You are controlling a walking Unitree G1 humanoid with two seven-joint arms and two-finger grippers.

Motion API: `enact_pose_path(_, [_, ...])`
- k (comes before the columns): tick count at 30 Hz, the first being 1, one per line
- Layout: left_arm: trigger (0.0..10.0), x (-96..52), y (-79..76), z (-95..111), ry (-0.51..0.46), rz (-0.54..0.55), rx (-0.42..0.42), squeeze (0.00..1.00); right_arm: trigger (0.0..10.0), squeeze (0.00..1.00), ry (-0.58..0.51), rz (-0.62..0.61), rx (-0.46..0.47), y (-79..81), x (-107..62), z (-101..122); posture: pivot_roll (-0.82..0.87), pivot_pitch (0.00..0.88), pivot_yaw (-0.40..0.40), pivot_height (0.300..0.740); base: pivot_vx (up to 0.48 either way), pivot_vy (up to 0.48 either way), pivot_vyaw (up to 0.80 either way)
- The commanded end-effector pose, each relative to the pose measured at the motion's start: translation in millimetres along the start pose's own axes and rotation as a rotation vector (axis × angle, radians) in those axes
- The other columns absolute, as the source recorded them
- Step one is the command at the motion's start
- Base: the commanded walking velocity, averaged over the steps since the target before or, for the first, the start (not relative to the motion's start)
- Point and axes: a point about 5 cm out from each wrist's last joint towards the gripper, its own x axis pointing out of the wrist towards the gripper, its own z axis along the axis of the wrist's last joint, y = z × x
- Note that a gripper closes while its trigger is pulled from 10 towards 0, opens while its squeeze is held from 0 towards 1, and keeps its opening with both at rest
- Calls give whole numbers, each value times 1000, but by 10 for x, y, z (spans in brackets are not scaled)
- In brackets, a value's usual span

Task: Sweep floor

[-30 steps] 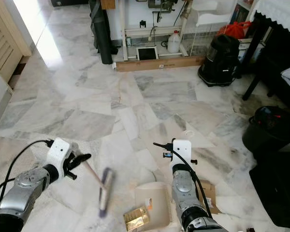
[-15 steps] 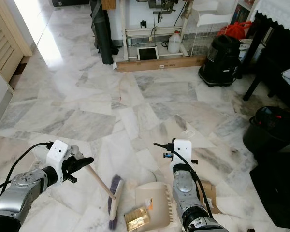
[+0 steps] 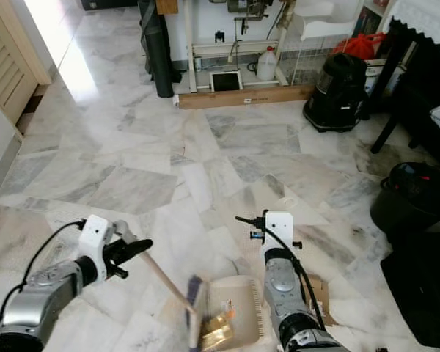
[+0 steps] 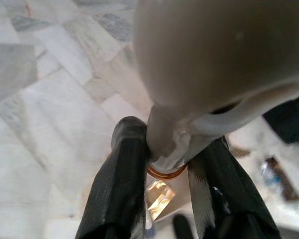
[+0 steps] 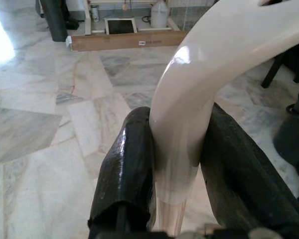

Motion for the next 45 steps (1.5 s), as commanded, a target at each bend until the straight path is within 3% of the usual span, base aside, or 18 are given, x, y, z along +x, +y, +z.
enact_pose_path(1, [10000,16,-8,-124,18,-6,-128,0,10000,0,14,-4,1,-30,12,-6,17,97,-7,740,0,0,0])
enact_pose_path(6, [10000,46,104,54,-110,79,-255,0,10000,0,8,-10,2,-54,31,18,17,95,-11,740,0,0,0])
enact_pose_path(11, [10000,25,192,245,-236,115,-311,0,10000,0,-1,-15,6,-68,41,37,15,92,-12,740,0,0,0])
enact_pose_path(17, [10000,14,225,366,-305,151,-291,0,10000,0,-5,-18,11,-76,52,53,16,87,-11,740,0,0,0])
enact_pose_path(21, [10000,-26,182,485,-374,195,-158,0,10000,0,-52,-23,36,-92,96,157,9,75,-14,740,0,0,0])
enact_pose_path(27, [10000,-131,93,740,-522,238,-35,0,10000,0,-137,-52,88,-152,176,363,1,54,-19,740,0,0,0])
enact_pose_path(33, [10000,-117,70,848,-572,327,121,0,10000,0,-216,-74,115,-189,234,558,-4,24,-24,740,0,0,0])
enact_pose_path(36, [10000,-93,53,846,-588,354,143,0,10000,0,-263,-82,130,-214,226,631,-6,6,-23,740,0,0,0])
enact_pose_path(40, [10000,-26,-15,744,-537,335,245,0,10000,0,-313,-90,138,-235,160,664,-14,0,-16,740,0,0,0])
enact_pose_path(45, [10000,-26,40,681,-552,412,236,0,10000,0,-357,-123,210,-277,52,703,-11,0,-15,740,0,0,0])
